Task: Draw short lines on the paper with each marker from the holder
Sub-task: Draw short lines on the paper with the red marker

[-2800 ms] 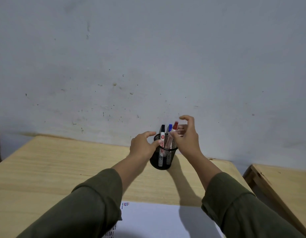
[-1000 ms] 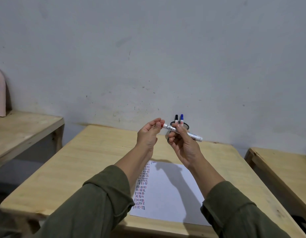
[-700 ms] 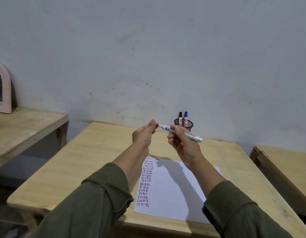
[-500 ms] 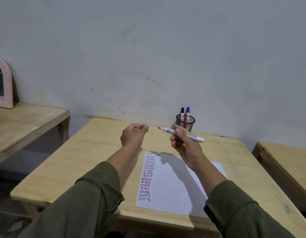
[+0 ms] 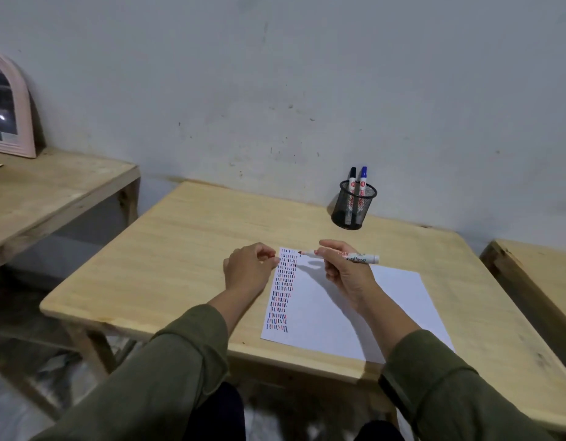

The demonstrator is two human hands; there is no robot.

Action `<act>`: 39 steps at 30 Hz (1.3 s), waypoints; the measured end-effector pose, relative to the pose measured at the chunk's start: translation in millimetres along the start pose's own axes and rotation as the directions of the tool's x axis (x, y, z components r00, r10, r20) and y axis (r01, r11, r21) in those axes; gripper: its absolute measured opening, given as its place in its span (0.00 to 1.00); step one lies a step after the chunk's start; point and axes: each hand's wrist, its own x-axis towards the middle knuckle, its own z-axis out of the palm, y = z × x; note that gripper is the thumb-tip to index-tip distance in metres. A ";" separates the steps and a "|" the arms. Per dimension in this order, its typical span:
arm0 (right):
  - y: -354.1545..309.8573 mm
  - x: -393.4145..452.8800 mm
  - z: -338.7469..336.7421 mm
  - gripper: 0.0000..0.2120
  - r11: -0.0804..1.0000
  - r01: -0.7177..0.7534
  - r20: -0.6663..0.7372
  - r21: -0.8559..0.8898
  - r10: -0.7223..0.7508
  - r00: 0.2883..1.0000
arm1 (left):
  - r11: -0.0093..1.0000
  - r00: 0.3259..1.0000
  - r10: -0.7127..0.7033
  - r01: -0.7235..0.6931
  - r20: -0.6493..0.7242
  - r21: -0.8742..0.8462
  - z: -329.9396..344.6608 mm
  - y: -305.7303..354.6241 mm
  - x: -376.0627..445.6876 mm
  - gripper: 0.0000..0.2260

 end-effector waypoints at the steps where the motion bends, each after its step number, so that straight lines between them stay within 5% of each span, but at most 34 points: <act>1: 2.7 -0.8 0.0 0.06 1.000 -0.006 -0.013 -0.008 0.006 1.000 | 1.000 1.000 0.015 -0.015 -0.007 0.005 0.8 -1.8 -0.5 0.09; 11: 10.3 7.9 -3.4 0.06 0.999 -0.021 -0.064 -0.028 0.019 0.998 | 0.975 0.989 0.096 -0.116 0.115 0.188 -3.3 -5.4 -6.3 0.34; 24: 15.5 30.1 -6.3 0.04 0.952 0.044 -0.069 -0.302 -0.068 0.995 | 0.972 0.988 0.099 -0.122 0.120 0.202 0.1 -11.2 -0.8 0.35; 39: 18.3 29.4 -6.4 0.05 0.939 0.075 -0.071 -0.337 -0.105 0.992 | 0.943 0.983 0.097 -0.141 0.156 0.302 1.6 -12.9 2.2 0.35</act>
